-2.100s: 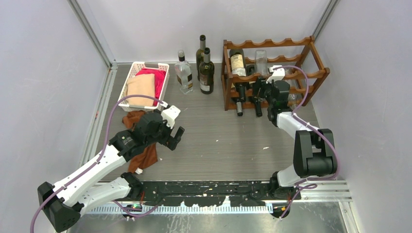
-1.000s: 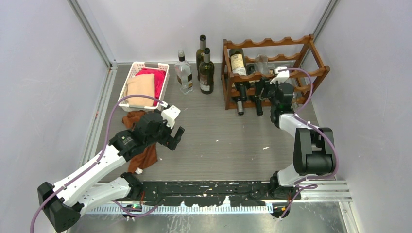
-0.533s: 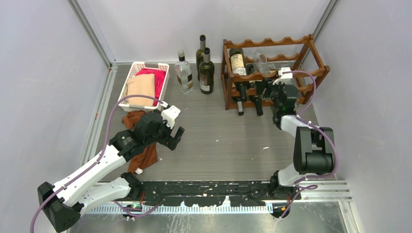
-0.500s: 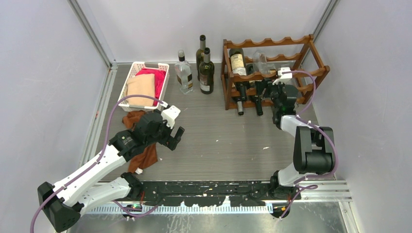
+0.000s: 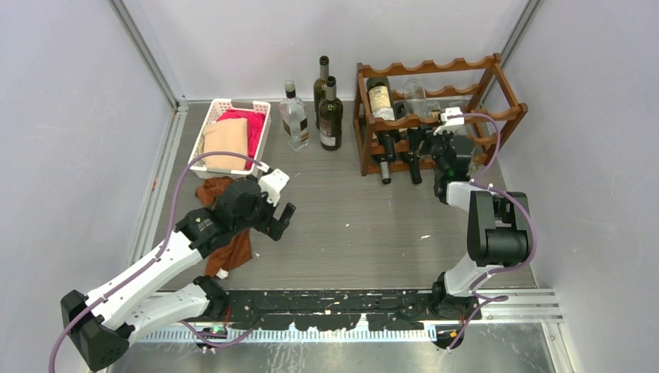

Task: Put the wine bottle on the wine rack
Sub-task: Place the wine bottle in the wine rack.

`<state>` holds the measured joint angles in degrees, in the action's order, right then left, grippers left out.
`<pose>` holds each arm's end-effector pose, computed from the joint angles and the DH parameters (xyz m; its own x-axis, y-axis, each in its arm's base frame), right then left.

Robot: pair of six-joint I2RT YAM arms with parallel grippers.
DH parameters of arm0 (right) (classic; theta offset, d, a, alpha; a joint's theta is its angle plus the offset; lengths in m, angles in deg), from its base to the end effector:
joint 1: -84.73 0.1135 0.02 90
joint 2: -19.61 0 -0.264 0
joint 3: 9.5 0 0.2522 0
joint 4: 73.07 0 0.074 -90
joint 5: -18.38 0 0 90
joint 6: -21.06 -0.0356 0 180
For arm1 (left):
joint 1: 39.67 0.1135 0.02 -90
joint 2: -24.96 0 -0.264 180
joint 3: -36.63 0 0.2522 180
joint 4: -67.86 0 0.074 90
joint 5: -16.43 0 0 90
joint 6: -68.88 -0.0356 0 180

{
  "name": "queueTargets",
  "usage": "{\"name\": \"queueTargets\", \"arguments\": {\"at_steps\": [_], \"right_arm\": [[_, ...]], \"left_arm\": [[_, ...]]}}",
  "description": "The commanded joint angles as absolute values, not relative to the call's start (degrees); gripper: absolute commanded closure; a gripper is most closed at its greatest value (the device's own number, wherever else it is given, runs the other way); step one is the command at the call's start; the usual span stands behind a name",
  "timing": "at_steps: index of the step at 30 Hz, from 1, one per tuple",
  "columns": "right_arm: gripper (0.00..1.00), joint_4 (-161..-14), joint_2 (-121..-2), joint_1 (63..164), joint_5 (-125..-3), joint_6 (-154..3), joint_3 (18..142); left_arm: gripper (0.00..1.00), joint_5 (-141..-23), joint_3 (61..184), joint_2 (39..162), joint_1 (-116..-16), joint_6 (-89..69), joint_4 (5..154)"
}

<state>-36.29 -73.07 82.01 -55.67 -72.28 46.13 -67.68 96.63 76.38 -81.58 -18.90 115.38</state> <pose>0.3419 -0.0065 0.2247 -0.0180 0.0569 -0.9982 -0.2282 0.9718 0.0596 0.1437 -0.1241 0.2887 -0.4908 0.3888 -0.7797 0.5865 0.8092 0.0343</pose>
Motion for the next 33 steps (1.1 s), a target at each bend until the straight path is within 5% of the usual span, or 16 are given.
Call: {"name": "queueTargets", "arguments": {"at_steps": [1, 13, 33], "right_arm": [[0.58, -27.1, -73.4, 82.9, -56.2, -71.6, 50.7], [0.31, -28.2, -73.3, 83.1, -58.5, -71.4, 49.9], [0.23, -35.2, -67.1, 83.0, -59.8, -67.5, 47.9]], "left_arm": [[0.00, -68.5, 97.1, 76.3, -81.3, -20.1, 114.5], [0.00, -68.6, 97.1, 76.4, -81.3, -20.2, 114.4], [0.00, -69.0, 97.1, 75.9, -81.3, -20.2, 114.5]]}}
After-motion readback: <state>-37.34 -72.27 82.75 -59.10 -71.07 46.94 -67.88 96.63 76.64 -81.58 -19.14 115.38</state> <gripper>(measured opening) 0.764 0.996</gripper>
